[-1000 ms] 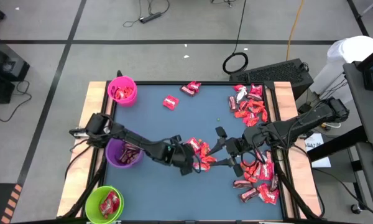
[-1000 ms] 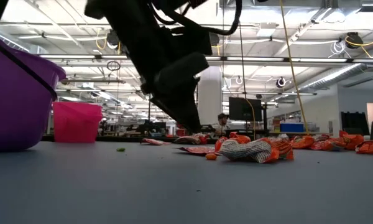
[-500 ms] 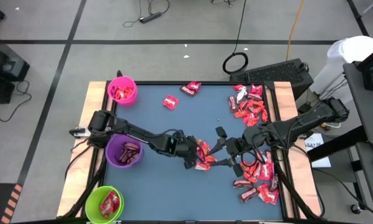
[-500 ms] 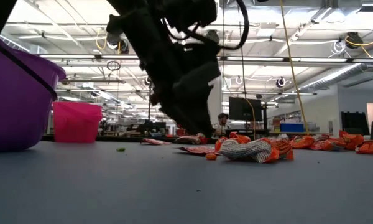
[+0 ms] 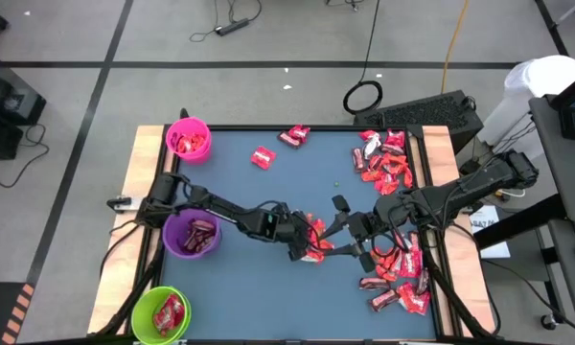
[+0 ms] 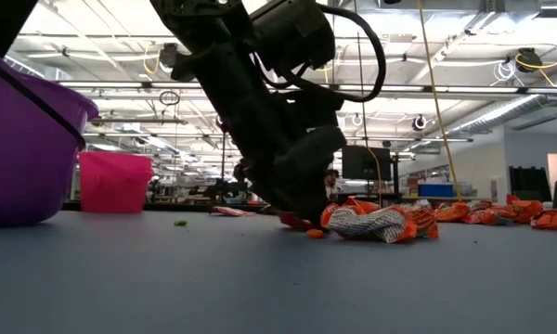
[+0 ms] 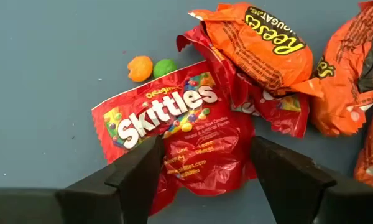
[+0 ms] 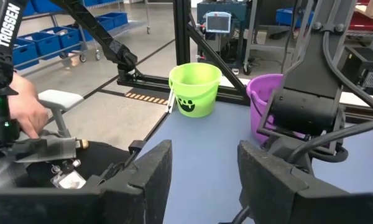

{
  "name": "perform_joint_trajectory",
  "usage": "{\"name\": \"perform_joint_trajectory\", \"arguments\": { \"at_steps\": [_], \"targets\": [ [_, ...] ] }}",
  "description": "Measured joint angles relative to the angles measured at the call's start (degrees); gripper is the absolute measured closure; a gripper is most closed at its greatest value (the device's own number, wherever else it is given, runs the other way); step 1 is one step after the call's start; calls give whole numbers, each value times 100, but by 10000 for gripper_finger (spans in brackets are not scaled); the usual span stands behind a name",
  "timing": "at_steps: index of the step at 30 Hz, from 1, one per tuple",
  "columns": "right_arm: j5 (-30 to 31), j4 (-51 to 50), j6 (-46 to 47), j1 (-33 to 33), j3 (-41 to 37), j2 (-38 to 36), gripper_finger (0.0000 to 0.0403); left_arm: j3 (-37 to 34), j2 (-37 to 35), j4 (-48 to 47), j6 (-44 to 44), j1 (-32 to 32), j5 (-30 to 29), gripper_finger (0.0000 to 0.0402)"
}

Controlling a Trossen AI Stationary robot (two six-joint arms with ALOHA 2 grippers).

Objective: Organize candy in baskets
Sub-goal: Put the red candy into the green bucket

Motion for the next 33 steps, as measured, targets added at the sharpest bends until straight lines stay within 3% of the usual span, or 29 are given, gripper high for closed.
{"name": "perform_joint_trajectory", "arguments": {
  "at_steps": [10, 14, 23, 33],
  "targets": [
    [0, 13, 2, 2, 0, 0, 232, -11, 1, 92, 47, 18, 50, 161],
    [0, 11, 0, 0, 0, 0, 232, -11, 9, 112, 153, 17, 57, 209],
    [0, 9, 0, 1, 0, 0, 232, -11, 11, 80, 304, 17, 19, 362],
    [0, 5, 0, 0, 0, 0, 232, -18, 3, 72, 315, -77, -166, 377]
  ]
}}
